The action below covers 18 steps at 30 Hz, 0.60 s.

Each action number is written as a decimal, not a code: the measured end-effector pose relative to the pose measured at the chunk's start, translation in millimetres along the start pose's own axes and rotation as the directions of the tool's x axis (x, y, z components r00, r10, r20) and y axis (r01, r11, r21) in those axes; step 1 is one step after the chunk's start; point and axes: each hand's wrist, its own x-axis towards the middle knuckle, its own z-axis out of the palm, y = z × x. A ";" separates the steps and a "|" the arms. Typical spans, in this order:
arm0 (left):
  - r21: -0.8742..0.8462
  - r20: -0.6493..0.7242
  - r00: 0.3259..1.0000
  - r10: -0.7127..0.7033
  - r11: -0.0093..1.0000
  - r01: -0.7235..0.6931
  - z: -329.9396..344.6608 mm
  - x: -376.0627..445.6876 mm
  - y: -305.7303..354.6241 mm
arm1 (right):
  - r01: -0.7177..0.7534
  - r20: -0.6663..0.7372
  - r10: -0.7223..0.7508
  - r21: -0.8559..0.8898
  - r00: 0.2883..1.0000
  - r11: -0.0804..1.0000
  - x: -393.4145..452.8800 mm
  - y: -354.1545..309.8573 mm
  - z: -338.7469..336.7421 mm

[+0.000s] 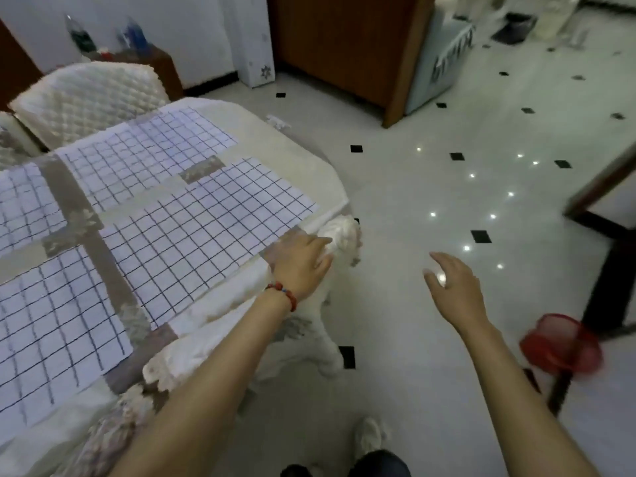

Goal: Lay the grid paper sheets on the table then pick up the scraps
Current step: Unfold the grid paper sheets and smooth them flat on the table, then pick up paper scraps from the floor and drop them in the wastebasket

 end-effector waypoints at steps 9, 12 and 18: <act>-0.069 0.385 0.916 0.115 0.993 -0.096 124.0 -54.5 79.0 | -0.391 0.029 0.390 0.056 0.921 0.919 -131.8 150.5 -19.5; -0.014 0.509 0.860 -0.037 0.999 0.052 163.2 -73.2 88.7 | -0.502 0.116 0.492 0.088 0.863 0.860 -166.4 193.1 -17.3; 0.085 0.628 0.731 -0.267 0.957 0.277 225.8 -102.2 111.9 | -0.676 0.321 0.615 0.125 0.720 0.726 -210.7 271.0 -22.6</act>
